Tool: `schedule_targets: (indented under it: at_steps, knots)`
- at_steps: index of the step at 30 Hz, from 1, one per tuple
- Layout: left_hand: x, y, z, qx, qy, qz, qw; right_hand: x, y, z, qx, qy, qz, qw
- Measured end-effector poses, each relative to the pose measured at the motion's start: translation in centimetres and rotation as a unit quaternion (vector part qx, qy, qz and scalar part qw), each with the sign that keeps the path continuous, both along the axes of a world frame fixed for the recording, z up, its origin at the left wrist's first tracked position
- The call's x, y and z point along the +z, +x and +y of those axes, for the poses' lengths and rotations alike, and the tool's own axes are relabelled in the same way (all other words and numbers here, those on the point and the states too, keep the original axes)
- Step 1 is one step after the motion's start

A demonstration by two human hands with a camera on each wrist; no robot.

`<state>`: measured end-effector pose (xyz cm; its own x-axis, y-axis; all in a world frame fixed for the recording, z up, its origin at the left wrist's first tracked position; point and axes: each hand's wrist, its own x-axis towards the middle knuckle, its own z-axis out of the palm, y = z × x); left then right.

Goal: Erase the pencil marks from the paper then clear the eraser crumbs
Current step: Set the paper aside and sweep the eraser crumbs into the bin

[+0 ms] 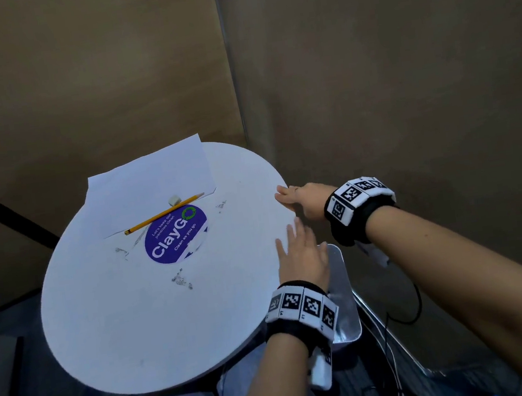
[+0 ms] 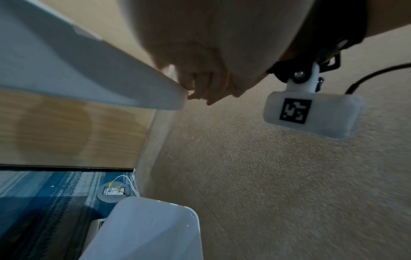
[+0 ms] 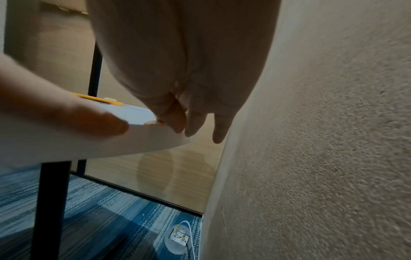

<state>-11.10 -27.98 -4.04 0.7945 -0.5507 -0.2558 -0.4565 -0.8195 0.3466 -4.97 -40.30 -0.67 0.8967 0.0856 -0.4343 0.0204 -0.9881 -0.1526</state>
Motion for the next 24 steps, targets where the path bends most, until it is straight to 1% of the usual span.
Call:
schedule_targets:
  at_steps: [1,2,3,4,5,6,7,8,10,11,12,13,15,16,17,18,20,21,22,24]
  knots:
    - [0.1,0.0,-0.1,-0.006,-0.025,-0.014,1.0,0.0,0.0,-0.1,-0.008,0.009,0.005,1.0]
    - [0.1,0.0,0.0,0.02,-0.039,-0.033,0.998,-0.1,0.0,-0.1,-0.013,0.015,0.007,1.0]
    - [0.3,0.1,0.1,0.071,-0.035,-0.044,0.996,-0.2,0.0,-0.1,-0.016,0.02,0.005,1.0]
    - [0.4,0.2,0.2,0.127,-0.016,-0.038,0.991,-0.3,0.0,-0.1,-0.017,0.02,0.002,1.0]
    - [0.4,0.1,0.3,0.165,0.01,-0.017,0.986,-0.3,-0.1,-0.1,-0.019,0.02,0.002,1.0]
    - [0.2,-0.1,0.3,0.176,0.032,0.004,0.984,-0.4,-0.1,-0.1,-0.019,0.021,0.004,1.0]
    - [0.0,-0.3,0.3,0.161,0.047,0.013,0.986,-0.4,-0.2,-0.2,-0.018,0.024,0.006,1.0]
    - [-0.3,-0.5,0.1,0.128,0.055,0.009,0.99,-0.4,-0.2,-0.2,-0.018,0.028,0.007,0.999]
    - [-0.3,-0.6,-0.4,0.06,0.042,-0.006,0.997,-0.2,-0.4,-0.3,-0.025,0.038,0.005,0.999]
    - [-0.2,-0.6,-0.6,0.045,0.026,-0.008,0.999,-0.2,-0.5,-0.3,-0.028,0.038,0.004,0.999]
    - [0.0,-0.6,-0.7,0.05,0.009,-0.013,0.999,-0.2,-0.6,-0.3,-0.03,0.036,0.004,0.999]
    - [0.2,-0.6,-0.7,0.075,-0.002,-0.022,0.997,-0.1,-0.6,-0.2,-0.036,0.036,0.002,0.999]
    - [0.4,-0.6,-0.6,0.143,0.003,-0.027,0.989,-0.3,-0.6,0.0,-0.038,0.037,0.001,0.999]
    - [0.4,-0.8,-0.6,0.15,0.016,-0.018,0.988,-0.3,-0.6,0.0,-0.037,0.038,0.0,0.999]
    - [0.3,-1.2,-0.8,0.131,0.026,-0.011,0.991,-0.4,-0.7,0.0,-0.037,0.038,0.0,0.999]
    - [0.2,-1.5,-1.1,0.095,0.029,-0.007,0.995,-0.4,-0.7,0.0,-0.038,0.04,0.002,0.998]
    - [0.3,-2.0,-1.8,0.028,0.0,-0.005,1.0,-0.2,-0.8,0.0,-0.039,0.042,0.007,0.998]
    - [0.4,-2.0,-2.0,0.018,-0.021,-0.006,1.0,-0.2,-0.9,-0.1,-0.037,0.045,0.006,0.998]
    - [0.6,-2.0,-2.1,0.027,-0.041,-0.011,0.999,-0.2,-0.9,-0.1,-0.036,0.046,0.006,0.998]
    - [0.7,-1.9,-2.0,0.087,-0.058,-0.028,0.994,-0.2,-0.9,-0.2,-0.033,0.049,-0.001,0.998]
